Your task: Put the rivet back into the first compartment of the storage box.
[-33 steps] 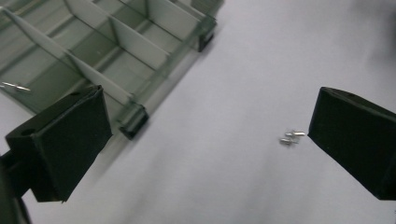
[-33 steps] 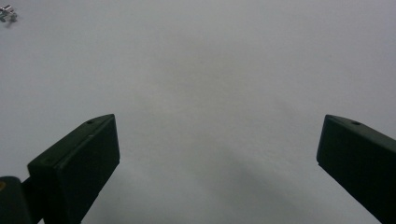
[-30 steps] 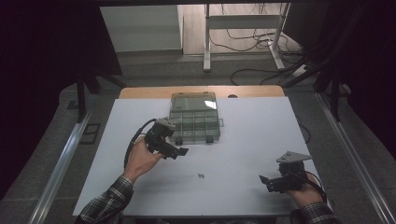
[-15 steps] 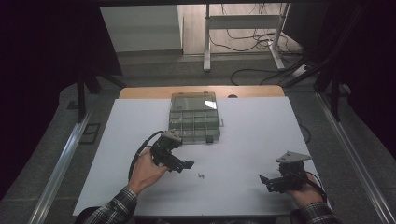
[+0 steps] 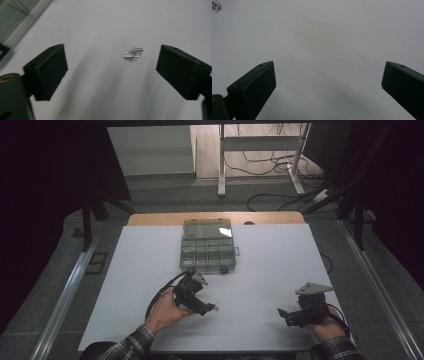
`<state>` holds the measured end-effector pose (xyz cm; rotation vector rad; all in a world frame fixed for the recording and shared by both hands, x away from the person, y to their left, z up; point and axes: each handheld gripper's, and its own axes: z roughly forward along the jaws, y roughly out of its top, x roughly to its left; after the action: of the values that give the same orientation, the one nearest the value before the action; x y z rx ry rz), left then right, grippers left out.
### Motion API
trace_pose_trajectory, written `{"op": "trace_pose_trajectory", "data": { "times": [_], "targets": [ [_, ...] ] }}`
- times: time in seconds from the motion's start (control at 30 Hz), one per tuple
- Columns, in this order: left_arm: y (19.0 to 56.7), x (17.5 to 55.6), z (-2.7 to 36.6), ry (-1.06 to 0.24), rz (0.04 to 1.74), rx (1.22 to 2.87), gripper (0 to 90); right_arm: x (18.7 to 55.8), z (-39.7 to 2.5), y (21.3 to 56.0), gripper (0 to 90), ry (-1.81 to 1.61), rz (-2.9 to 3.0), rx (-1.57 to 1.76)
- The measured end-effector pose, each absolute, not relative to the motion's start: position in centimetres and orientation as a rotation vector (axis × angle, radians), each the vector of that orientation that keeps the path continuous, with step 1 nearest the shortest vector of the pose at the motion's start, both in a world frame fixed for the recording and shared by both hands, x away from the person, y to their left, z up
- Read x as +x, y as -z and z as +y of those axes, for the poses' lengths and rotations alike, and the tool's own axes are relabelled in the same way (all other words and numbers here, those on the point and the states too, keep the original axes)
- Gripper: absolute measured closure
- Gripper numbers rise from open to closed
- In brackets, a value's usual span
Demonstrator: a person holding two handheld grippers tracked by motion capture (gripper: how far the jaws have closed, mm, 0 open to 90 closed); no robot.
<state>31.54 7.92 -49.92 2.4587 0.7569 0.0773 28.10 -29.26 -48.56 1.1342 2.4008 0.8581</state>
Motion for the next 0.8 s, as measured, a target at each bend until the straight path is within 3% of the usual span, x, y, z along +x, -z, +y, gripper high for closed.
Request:
{"op": "trace_pose_trajectory", "data": {
  "times": [0.43,0.63,0.8],
  "targets": [
    [51.6,31.5,5.9,0.002,0.681,2.521,47.6,28.1,-29.3,48.6,0.0,-0.855,2.406,1.132],
    [51.5,31.0,5.3,-0.085,0.649,2.567,61.2,28.1,-29.2,48.7,0.0,-0.845,2.414,1.130],
    [51.4,30.8,5.1,-0.060,0.642,2.577,73.7,28.1,-29.2,48.7,0.0,-0.842,2.419,1.131]
  ]
}}
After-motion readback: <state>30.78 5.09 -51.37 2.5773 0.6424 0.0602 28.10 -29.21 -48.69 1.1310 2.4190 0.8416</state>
